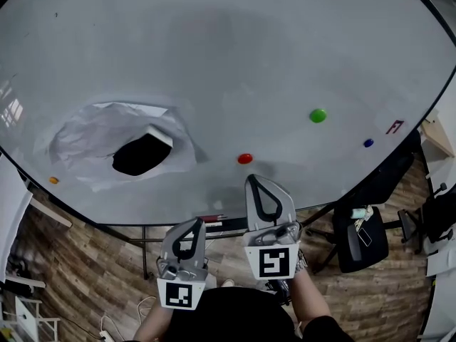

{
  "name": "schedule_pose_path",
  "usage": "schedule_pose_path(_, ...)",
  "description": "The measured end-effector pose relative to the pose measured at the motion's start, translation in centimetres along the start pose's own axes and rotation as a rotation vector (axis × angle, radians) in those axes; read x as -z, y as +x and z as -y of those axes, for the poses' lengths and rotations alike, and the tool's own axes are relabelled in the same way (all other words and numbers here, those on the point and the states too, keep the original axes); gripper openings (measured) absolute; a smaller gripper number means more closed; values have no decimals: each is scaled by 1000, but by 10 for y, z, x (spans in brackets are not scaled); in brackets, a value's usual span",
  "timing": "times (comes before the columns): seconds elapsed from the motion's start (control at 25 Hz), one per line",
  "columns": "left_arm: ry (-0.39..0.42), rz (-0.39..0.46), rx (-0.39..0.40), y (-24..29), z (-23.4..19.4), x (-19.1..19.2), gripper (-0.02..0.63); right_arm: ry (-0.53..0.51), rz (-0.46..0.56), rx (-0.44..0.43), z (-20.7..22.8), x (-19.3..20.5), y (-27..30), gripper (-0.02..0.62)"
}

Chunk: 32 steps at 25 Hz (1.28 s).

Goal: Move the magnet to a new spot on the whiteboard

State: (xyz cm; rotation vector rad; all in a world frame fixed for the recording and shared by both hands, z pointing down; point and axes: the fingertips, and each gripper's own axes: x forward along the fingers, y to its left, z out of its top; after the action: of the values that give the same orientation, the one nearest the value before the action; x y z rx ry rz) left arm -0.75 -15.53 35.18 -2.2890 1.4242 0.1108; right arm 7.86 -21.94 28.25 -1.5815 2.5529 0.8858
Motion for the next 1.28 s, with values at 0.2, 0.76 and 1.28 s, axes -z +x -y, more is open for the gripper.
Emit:
schedule_pose_path(0.2, -4, -2, -11, 2, -3, 3, 2, -1, 15, 26, 7, -1, 8, 5)
schedule_pose_path(0.76, -12, -26, -4, 3, -9, 15, 2, 51, -87, 33, 2, 22, 24, 145)
schedule_pose_path(1.28, -28, -28, 15, 7, -20, 24, 2, 8, -47, 73, 2, 19, 37, 143)
